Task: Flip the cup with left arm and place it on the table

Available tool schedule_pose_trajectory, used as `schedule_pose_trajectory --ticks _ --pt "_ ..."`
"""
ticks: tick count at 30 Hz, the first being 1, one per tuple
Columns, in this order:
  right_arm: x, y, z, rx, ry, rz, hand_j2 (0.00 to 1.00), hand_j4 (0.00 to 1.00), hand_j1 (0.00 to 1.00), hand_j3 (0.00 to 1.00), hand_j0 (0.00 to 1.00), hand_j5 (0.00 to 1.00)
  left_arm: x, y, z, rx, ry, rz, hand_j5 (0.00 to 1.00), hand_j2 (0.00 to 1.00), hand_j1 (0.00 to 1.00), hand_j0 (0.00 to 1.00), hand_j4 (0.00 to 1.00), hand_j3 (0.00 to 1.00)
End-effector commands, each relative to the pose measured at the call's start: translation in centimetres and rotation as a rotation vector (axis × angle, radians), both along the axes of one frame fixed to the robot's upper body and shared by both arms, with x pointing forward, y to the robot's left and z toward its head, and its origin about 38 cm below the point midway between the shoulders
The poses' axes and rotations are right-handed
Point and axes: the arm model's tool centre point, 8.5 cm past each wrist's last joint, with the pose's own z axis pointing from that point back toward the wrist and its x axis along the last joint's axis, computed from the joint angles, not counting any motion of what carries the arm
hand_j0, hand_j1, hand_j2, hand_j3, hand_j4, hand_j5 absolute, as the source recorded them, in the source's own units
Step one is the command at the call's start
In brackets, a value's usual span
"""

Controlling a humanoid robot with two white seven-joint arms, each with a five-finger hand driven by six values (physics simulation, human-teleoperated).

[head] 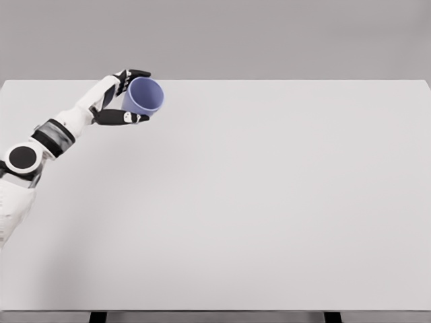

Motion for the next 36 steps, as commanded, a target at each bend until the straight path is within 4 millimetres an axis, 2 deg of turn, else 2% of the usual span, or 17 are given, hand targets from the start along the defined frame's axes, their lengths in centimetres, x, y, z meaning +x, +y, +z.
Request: schedule_pose_trajectory --ticks 1,13,17,28,36 --pt "0.0 0.0 0.0 0.0 0.0 0.0 1.0 1.0 1.0 1.0 1.0 1.0 0.1 -0.1 0.1 -0.027 -0.004 0.007 0.79 0.79 0.79 0.79 0.79 0.79" --pt "0.0 0.0 0.0 0.0 0.0 0.0 1.0 1.0 1.0 1.0 1.0 1.0 -0.2 -2.3 -0.9 -0.117 0.006 0.003 0.79 0.79 0.79 0.79 0.79 0.79" --pt "0.0 0.0 0.0 0.0 0.002 0.0 1.0 1.0 1.0 1.0 1.0 1.0 -0.6 -2.2 -1.3 -0.131 0.011 0.009 0.79 0.79 0.79 0.79 0.79 0.79" --pt "0.0 0.0 0.0 0.0 0.0 0.0 1.0 1.0 1.0 1.0 1.0 1.0 -0.8 -3.7 -1.6 -0.193 0.023 -0.008 0.79 0.79 0.79 0.79 0.79 0.79" --pt "0.0 0.0 0.0 0.0 0.0 0.0 1.0 1.0 1.0 1.0 1.0 1.0 -1.2 -3.7 -2.3 -0.228 0.048 -0.004 0.8 0.8 0.8 0.8 0.8 0.8"
